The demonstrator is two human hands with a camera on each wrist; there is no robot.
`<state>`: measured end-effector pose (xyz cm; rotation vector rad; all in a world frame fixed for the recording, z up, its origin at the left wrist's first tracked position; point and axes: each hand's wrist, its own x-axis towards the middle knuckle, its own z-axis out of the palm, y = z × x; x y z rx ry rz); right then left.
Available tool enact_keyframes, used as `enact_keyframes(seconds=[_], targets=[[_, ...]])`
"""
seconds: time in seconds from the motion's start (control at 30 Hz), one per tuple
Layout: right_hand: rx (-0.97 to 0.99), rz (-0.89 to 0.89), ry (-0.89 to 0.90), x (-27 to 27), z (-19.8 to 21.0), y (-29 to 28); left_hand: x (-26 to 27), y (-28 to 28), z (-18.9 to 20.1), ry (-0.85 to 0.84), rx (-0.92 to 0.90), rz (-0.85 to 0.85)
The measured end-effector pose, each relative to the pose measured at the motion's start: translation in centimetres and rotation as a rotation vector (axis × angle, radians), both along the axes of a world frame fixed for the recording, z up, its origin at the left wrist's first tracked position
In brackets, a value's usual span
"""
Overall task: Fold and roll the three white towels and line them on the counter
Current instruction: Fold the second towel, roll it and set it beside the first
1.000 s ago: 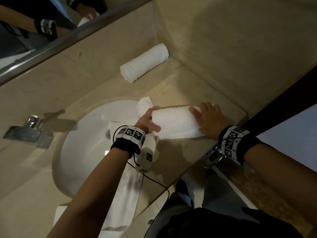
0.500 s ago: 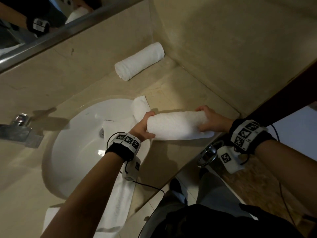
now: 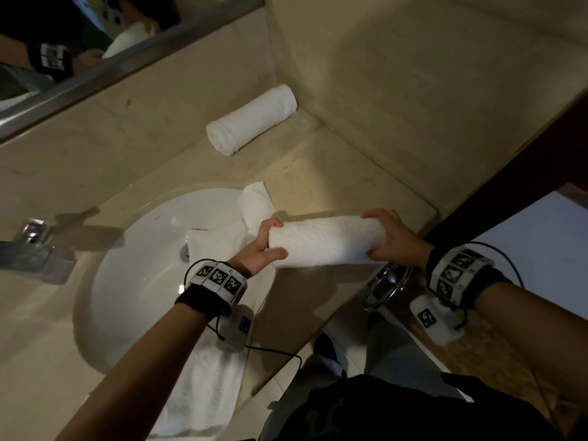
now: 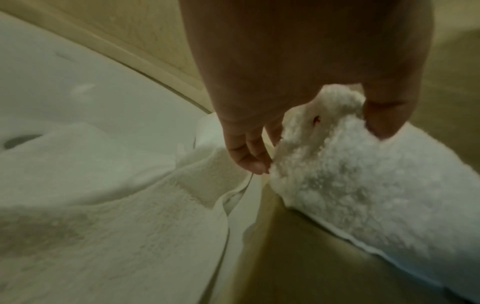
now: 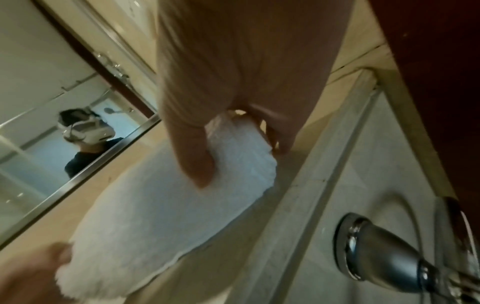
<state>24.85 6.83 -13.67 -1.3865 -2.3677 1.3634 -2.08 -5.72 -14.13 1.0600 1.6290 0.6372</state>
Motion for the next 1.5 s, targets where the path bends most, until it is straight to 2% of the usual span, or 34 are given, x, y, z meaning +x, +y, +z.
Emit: enact_keyframes(seconds=[0.1, 0.2, 0.3, 0.4, 0.57, 0.67, 0.83, 1.03, 1.13, 1.3, 1.4, 1.43, 1.5], targets=[[-0.196, -0.093, 0.079, 0.6, 0.3, 0.1, -0.1, -0.1, 0.6, -0.051, 0.001, 0.02], [-0.322, -0.124, 0.06, 0.7, 0.9, 0.8, -0.4, 0.1, 0.4, -0.038, 0.016, 0.012], [-0.35, -0.061, -0.023, 0.5, 1.4, 0.9, 0.0, -0.1, 0.7, 0.036, -0.067, 0.038], [-0.325, -0.076, -0.084, -0.1, 1.4, 0.7, 0.4, -0.1, 1.4, 0.031, -0.083, -0.003], [-0.291, -0.145, -0.035, -1.6, 1.5, 1.9, -0.1, 0.2, 1.4, 0.027, -0.156, -0.013], [-0.281, -0.181, -0.018, -2.7, 1.7, 3.1, -0.5, 0.8, 1.1, -0.018, -0.18, 0.087], [-0.323, -0.238, 0.018, -5.0, 1.6, 5.8, -1.7, 3.1, 0.9, 0.14, -0.196, 0.207], [-0.354, -0.247, -0.007, -9.4, 1.8, 10.6, -3.2, 6.1, 1.8, 0.18, -0.151, 0.417], [-0.387, -0.337, 0.051, -11.6, 1.9, 12.7, -4.6, 8.1, 2.7, 0.103, -0.132, 0.553], [-0.41, -0.394, 0.131, -15.7, -1.9, 19.1, -7.2, 11.8, 4.1, -0.042, -0.09, 0.75], [-0.389, -0.391, 0.122, -17.9, -3.6, 21.9, -9.1, 13.5, 2.1, -0.087, -0.082, 0.773], [-0.387, -0.388, 0.147, -18.8, -5.3, 23.3, -9.6, 14.0, 1.2, -0.103, -0.075, 0.779], [-0.372, -0.401, 0.143, -19.9, -3.9, 23.3, -9.8, 14.5, 0.8, -0.119, -0.061, 0.803]])
